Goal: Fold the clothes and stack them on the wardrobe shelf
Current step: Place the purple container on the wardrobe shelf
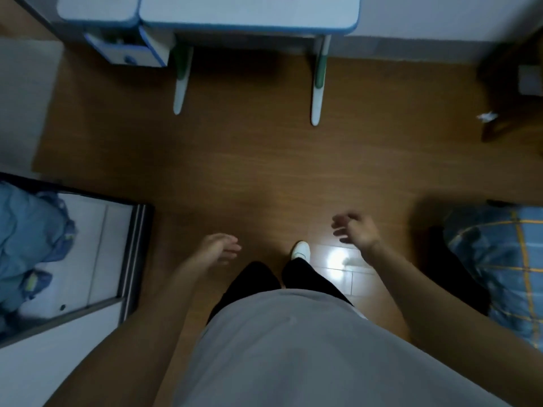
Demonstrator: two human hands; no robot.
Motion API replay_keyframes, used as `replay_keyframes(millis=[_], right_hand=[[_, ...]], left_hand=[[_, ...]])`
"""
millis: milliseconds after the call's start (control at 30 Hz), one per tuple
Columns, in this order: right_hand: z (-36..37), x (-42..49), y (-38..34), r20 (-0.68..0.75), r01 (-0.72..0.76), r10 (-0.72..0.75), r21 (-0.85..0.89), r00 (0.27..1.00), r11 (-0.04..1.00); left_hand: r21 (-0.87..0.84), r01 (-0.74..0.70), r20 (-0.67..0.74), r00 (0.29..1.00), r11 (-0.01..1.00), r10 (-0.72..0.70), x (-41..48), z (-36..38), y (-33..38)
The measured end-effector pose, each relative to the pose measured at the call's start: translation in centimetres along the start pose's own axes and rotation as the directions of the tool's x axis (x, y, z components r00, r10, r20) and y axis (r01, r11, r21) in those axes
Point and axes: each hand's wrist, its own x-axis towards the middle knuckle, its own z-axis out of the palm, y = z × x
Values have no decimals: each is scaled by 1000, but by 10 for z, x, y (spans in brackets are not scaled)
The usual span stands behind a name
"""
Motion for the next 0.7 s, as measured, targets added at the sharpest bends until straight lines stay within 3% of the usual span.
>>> replay_keyframes(millis=[167,333,500,700], right_hand=[[10,49,-140,12,199,-201,87,979,976],[20,99,-222,-6,249,-249,81,968,965],[18,138,-245,-66,113,-114,-21,991,993],[8,160,-249,-171,-105,90,-81,981,991]], left_hand=[[-70,161,-30,986,985,-163,32,-38,2],[-103,175,-14,984,979,-177,77,-61,56],[-102,106,39,994,989,-102,129,-79,167],[-56,-115,75,990,992,119,170,-99,346]])
